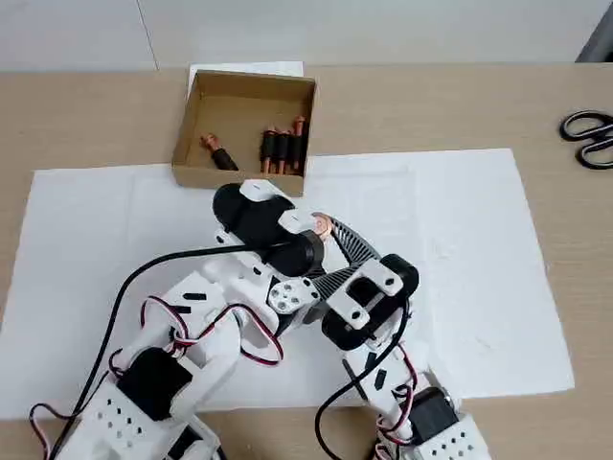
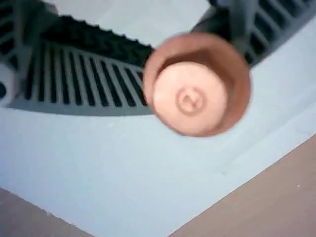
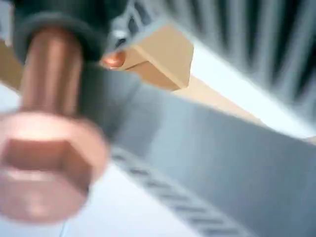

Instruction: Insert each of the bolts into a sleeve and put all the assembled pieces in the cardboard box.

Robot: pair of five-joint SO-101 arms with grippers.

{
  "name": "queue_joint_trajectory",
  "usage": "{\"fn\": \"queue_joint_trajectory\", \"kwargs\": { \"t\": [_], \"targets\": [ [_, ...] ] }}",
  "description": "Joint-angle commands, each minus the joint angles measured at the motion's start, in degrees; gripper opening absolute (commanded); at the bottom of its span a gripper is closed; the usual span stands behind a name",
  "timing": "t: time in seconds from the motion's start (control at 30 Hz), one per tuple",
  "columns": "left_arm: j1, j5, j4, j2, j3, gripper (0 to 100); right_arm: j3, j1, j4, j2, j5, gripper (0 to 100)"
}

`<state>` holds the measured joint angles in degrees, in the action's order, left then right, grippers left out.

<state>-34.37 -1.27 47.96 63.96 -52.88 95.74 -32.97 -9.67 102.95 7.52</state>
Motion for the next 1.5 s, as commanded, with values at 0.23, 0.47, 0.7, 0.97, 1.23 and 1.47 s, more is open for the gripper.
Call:
{"fn": "queue_joint_trajectory", "kwargs": {
  "t": [0.23,0.47,0.7,0.97,1.23,1.47],
  "targets": [
    [5.2,4.7,2.1,-1.5,-0.7,27,-2.7,-0.1,-0.6,0.9,0.3,0.4],
    [5.3,5.2,0.4,-1.1,-0.5,27,-2.7,-0.1,-0.6,0.9,0.3,0.4],
    [5.3,5.2,-9.7,-1.1,5.1,23,-2.7,-0.1,-0.6,0.9,0.3,0.4],
    [5.3,5.5,-14.8,-0.9,8.8,2,-2.7,-0.1,-0.6,0.9,0.3,0.4],
    [5.5,5.5,-14.6,2.5,12.9,1,-2.7,-0.1,-0.7,0.9,0.3,0.4],
    [18.9,5.3,-11.6,13.3,2.9,1,-2.3,0.0,-0.9,0.8,0.4,0.4]
  ]
}}
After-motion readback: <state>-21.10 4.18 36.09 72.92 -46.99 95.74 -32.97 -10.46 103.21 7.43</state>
